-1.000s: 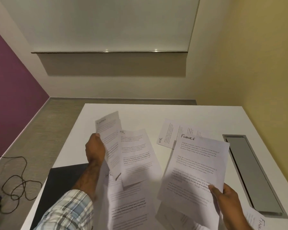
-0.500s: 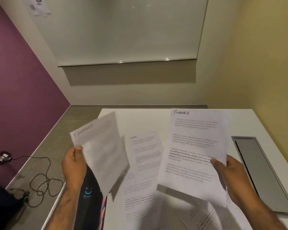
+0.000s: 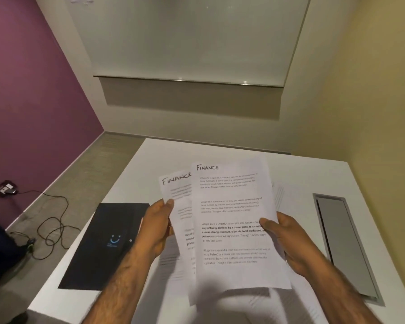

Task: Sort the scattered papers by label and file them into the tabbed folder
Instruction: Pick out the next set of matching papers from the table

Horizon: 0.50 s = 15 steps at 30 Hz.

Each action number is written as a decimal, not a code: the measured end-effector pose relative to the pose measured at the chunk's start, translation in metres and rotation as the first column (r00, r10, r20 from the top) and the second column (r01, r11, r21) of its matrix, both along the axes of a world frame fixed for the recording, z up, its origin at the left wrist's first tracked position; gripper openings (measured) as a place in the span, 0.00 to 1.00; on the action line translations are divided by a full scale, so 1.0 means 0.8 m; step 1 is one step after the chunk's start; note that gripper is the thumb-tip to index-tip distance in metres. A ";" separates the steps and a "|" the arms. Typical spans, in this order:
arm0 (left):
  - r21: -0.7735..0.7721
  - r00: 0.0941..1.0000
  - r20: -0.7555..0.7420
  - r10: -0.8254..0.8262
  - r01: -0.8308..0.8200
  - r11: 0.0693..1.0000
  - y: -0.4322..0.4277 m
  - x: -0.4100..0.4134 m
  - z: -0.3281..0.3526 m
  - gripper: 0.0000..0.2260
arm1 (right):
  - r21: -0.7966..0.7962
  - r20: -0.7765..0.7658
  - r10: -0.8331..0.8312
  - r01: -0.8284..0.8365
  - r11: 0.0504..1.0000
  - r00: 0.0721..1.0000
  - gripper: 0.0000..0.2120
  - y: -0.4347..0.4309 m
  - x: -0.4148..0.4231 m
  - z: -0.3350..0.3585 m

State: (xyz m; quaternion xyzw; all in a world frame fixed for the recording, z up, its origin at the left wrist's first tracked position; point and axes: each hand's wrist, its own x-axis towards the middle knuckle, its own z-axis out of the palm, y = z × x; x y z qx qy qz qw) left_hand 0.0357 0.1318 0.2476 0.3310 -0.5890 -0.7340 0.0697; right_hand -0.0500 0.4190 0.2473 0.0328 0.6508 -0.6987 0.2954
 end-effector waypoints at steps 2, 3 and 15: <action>0.018 0.999 -0.004 -0.038 0.038 0.999 0.015 -0.003 0.002 0.11 | 0.025 -0.031 -0.004 0.005 1.000 1.000 0.11 0.006 -0.001 0.000; 0.024 0.998 -0.011 -0.055 0.055 0.998 0.021 -0.004 0.001 0.12 | 0.033 -0.043 -0.009 0.011 0.999 0.999 0.11 0.010 -0.001 0.001; 0.051 0.953 -0.084 -0.291 0.296 0.954 0.099 0.005 -0.047 0.14 | 0.065 -0.080 -0.091 0.097 0.993 0.993 0.17 0.046 0.009 -0.020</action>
